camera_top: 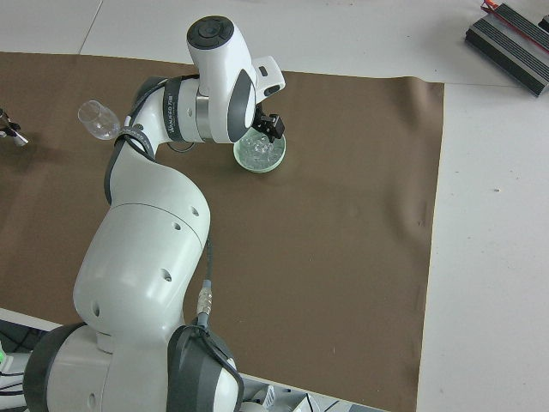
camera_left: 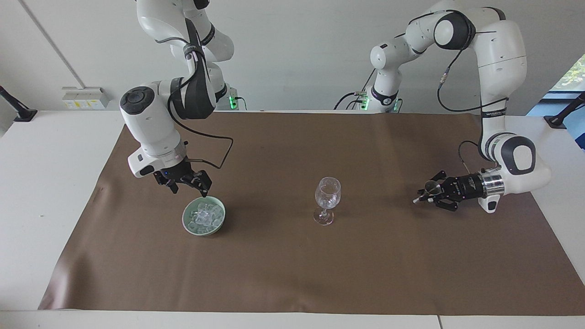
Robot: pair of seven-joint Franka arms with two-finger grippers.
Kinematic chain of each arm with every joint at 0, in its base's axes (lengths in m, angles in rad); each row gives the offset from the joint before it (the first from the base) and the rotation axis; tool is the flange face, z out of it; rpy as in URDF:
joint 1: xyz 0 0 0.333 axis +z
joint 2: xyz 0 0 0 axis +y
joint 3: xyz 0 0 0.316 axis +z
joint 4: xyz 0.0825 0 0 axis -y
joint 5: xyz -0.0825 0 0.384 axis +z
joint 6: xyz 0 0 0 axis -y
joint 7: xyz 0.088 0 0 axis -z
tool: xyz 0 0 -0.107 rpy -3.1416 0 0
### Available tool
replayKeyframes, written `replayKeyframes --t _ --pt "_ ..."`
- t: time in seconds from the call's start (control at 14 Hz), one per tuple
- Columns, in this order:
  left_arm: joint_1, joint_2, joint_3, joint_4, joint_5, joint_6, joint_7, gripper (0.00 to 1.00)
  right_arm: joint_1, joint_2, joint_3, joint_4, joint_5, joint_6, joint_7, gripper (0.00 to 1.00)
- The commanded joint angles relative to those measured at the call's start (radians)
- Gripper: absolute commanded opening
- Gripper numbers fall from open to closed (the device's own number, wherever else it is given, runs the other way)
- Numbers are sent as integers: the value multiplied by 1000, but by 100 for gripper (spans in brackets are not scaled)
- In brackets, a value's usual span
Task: Pour wine and add ice with both arms
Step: 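Move the right gripper over the green bowl of ice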
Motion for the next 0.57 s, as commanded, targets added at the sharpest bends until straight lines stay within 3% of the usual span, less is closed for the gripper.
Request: replayKeyframes --t 0.0,0.5 --pt "22 13 -9 2 -20 -18 21 0 26 48 2 0 -13 60 68 100" --pt "31 18 -9 -1 -19 -17 32 0 17 92 2 2 -51 111 68 100"
